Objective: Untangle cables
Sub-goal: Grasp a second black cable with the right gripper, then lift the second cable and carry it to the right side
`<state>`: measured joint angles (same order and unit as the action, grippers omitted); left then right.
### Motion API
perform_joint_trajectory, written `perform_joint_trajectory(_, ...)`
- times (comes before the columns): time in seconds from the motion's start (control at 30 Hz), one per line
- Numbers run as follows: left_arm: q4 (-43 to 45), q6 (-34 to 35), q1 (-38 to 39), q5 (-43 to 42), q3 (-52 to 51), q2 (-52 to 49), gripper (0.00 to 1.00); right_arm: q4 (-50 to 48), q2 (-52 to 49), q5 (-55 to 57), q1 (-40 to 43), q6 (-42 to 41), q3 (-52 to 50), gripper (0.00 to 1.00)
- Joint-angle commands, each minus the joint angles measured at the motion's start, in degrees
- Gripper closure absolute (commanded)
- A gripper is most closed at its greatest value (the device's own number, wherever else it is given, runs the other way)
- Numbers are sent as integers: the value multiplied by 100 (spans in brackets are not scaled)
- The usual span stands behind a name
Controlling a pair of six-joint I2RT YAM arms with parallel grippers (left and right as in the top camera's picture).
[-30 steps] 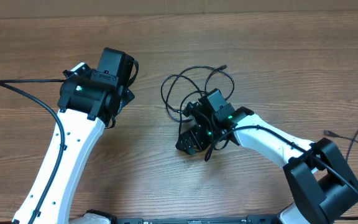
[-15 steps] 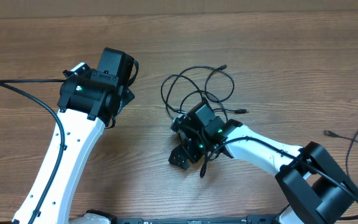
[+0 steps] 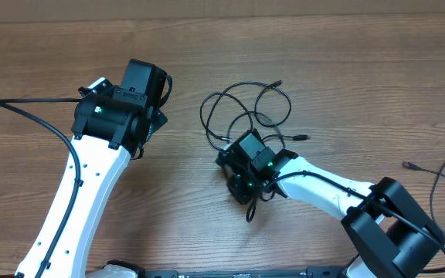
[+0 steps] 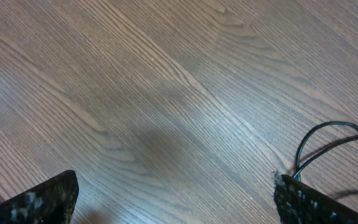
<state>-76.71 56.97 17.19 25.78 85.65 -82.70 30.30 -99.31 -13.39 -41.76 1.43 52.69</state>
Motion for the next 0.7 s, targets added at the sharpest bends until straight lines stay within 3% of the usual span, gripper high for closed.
perform_joint_trajectory(0.0, 7, -44, -31, 118, 74, 28, 0, 625, 330, 1180, 144, -496, 732, 96)
perform_joint_trajectory(0.17, 7, -44, -31, 118, 74, 28, 0, 2022, 935, 2542, 221, -507, 2470, 96)
perform_joint_trajectory(0.33, 7, -44, -31, 118, 74, 28, 0, 2197, 1314, 4157, 221, -437, 3836, 96)
perform_joint_trajectory(0.53, 7, -44, -31, 118, 74, 28, 0, 848, 1652, 6413, 282, 533, 4566, 96)
perform_joint_trajectory(0.67, 7, -44, -31, 118, 74, 28, 0, -129, 1703, 6843, 645, 1231, 4564, 96)
